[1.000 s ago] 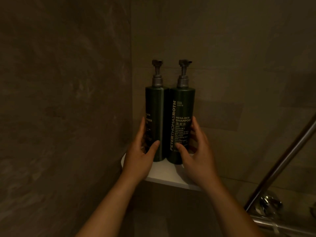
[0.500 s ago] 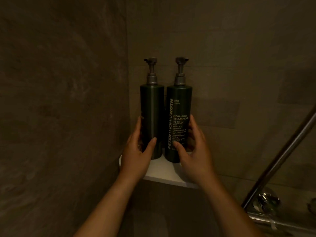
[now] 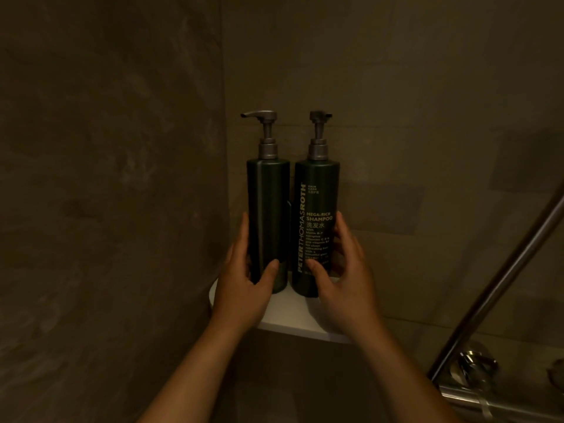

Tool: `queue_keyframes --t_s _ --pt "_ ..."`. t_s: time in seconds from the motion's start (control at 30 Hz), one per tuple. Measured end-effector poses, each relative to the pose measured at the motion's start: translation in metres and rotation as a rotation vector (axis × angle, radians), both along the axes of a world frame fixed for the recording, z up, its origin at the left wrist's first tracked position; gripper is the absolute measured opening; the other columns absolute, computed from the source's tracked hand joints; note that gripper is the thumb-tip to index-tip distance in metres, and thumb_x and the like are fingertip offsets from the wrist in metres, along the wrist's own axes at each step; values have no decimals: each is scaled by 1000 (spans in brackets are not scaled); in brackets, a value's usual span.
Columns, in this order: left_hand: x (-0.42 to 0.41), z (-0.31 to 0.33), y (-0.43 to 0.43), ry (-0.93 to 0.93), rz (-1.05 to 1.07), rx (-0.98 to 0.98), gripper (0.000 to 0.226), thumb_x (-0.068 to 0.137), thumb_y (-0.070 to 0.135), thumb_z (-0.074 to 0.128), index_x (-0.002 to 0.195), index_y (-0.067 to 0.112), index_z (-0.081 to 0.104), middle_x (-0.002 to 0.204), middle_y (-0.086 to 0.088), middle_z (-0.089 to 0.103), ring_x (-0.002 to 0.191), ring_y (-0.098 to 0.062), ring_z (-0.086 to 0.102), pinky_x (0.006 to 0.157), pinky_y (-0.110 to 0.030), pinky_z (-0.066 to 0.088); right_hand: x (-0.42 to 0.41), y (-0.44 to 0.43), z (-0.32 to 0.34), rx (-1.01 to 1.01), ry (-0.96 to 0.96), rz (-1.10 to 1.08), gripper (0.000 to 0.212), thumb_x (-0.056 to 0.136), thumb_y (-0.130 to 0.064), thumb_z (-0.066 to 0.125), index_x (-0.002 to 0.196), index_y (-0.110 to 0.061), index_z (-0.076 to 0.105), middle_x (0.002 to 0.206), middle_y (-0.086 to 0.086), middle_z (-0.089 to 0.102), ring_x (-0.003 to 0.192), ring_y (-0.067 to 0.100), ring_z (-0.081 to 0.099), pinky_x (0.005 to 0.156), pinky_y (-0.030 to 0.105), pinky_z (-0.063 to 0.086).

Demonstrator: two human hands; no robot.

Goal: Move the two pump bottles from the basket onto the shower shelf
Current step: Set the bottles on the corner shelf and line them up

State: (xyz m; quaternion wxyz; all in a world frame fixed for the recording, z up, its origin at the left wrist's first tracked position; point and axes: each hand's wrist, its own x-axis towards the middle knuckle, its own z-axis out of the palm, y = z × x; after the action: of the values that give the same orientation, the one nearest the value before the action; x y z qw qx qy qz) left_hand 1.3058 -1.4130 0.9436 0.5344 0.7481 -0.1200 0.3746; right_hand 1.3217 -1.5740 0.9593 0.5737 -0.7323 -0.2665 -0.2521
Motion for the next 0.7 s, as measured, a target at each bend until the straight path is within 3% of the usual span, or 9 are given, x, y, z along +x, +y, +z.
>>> queue_keyframes --t_s 0.07,0.1,0.2,0.33,0.6,0.7 --pt "1 0 -2 -19 62 -16 86 74 33 70 135 61 16 129 32 33 115 21 36 85 -9 44 0 0 0 -4 -7 -7 80 84 -16 62 141 -47 14 141 -11 36 126 4 40 102 40 44" --pt "2 0 -3 -20 91 -27 87 72 35 72 134 62 17 123 35 33 111 24 36 80 -8 44 0 -1 -1 -8 -6 -11 80 84 -16 62 141 -48 14 141 -10 35 126 4 40 102 40 44" --pt "5 -1 -3 -5 90 -23 86 76 29 70 132 64 16 114 41 36 105 27 38 85 -16 42 0 -1 -1 -10 -4 -10 81 84 -16 62 141 -48 14 140 -13 34 127 4 40 102 40 44" --pt "4 -1 -1 38 18 15 82 85 23 61 134 64 10 125 39 34 115 21 37 96 -22 40 0 -1 -1 -8 -10 1 81 85 -15 62 142 -46 14 136 -16 34 125 3 41 102 39 44" --pt "3 1 -5 32 50 4 87 79 25 68 136 60 11 120 41 33 111 23 37 93 -22 42 -1 -1 0 2 3 3 81 85 -16 62 141 -49 14 142 -10 35 126 3 40 101 39 45" --pt "1 2 -5 20 43 -20 87 77 26 70 137 58 16 128 28 39 114 19 39 92 -22 44 -1 -1 0 0 0 -2 81 84 -15 62 141 -48 14 140 -13 34 126 3 40 101 39 44"
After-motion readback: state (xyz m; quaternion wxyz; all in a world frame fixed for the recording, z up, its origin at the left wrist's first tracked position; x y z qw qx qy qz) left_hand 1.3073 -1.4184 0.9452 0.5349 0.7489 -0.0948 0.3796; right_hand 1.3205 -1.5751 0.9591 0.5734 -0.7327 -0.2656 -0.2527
